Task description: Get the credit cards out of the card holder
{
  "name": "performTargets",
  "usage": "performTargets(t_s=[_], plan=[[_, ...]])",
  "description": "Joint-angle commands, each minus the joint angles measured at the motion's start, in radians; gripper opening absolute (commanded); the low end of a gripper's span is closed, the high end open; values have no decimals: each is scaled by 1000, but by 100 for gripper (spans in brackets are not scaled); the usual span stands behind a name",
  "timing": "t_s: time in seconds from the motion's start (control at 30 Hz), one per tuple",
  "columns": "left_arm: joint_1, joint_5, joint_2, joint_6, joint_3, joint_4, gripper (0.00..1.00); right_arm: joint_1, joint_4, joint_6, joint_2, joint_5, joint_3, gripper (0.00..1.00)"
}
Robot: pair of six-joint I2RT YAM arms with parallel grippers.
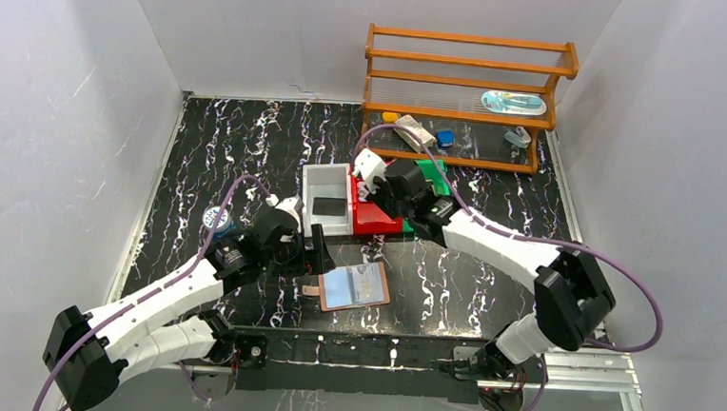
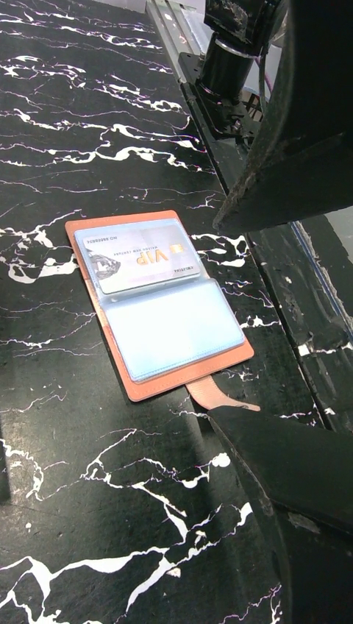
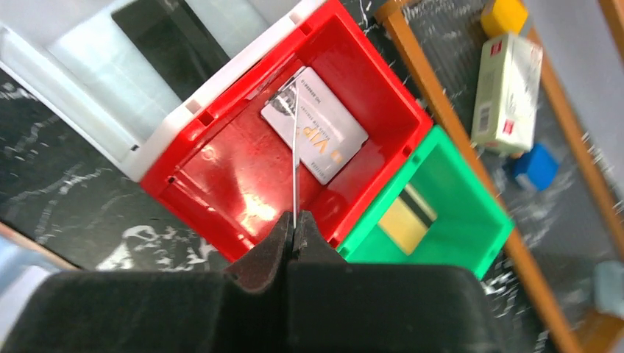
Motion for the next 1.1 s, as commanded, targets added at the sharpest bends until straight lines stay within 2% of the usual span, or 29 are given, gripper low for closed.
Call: performTargets(t_s=[0.0,0.1,0.33,0.47,0.8,1.07], plan=[[-5,-16,-21,-7,12,-25,86,-6,-9,-354,61,-33,85,0],[-5,-19,-37,-10,16,-33,87,-21,3,-494,97,-59,97,0],[-4,-41,-71,-16,8,-62,87,-74,-48,-593,201,-133,194,0],[-5,-45,-75,-16,10,-77,88,-81,-58,-616,237,-169,220,0],[-5,-56,-83,-26,11,-85,88,-103,16,-628,350,-139,261,0],[-5,-68,-93,-31,13,-99,88,-108,-15,-663,425,-98,328,2]])
